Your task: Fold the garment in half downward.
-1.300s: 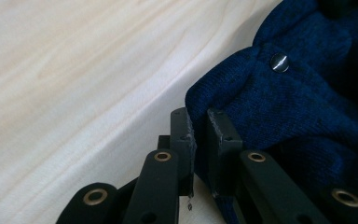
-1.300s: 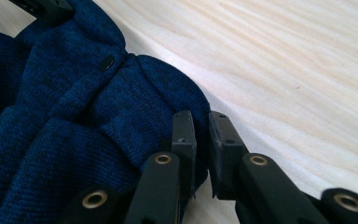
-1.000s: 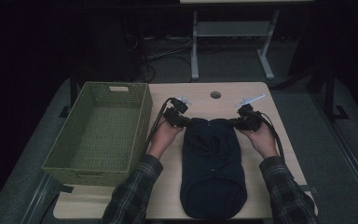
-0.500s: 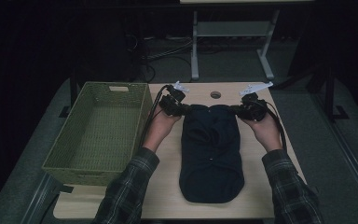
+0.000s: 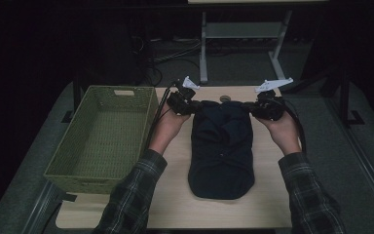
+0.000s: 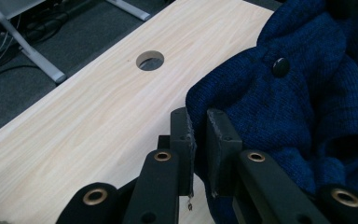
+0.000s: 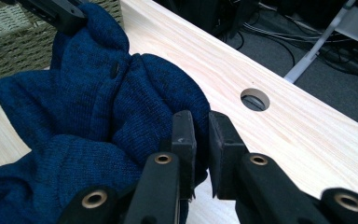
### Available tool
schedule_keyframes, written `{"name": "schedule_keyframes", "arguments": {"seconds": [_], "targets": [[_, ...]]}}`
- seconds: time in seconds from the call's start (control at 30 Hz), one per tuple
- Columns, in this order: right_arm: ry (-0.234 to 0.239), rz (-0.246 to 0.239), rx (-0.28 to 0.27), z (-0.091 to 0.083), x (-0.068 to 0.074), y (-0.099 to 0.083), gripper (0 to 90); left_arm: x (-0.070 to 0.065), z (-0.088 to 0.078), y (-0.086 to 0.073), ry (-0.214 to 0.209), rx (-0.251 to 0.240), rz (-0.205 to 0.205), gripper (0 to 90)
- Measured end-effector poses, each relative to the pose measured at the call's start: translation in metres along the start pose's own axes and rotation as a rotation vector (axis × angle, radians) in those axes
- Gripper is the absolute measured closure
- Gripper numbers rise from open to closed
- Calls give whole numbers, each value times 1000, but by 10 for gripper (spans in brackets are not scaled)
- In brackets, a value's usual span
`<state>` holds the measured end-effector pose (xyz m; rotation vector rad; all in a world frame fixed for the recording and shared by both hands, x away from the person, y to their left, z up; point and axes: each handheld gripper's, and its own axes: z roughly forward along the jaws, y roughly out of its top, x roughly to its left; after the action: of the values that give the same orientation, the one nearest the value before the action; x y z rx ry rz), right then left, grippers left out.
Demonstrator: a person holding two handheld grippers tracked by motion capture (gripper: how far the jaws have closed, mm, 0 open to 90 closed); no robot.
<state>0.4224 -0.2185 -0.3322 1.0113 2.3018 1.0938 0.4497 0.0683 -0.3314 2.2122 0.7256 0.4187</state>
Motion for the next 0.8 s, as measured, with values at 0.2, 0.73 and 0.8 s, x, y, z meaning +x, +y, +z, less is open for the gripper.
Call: {"name": "schedule_keyframes", "arguments": {"seconds": [0.2,0.73,0.8], "targets": [[-3,-5,-2,2,6,-13,817,-6,-1,-7,-11,-10,17,820],[50,8,3,-2,23,-48,813,-27,-7,-31,-77,-5,1,820],[52,11,3,-2,24,-49,813,-28,-7,-32,-85,-7,-4,820]]}}
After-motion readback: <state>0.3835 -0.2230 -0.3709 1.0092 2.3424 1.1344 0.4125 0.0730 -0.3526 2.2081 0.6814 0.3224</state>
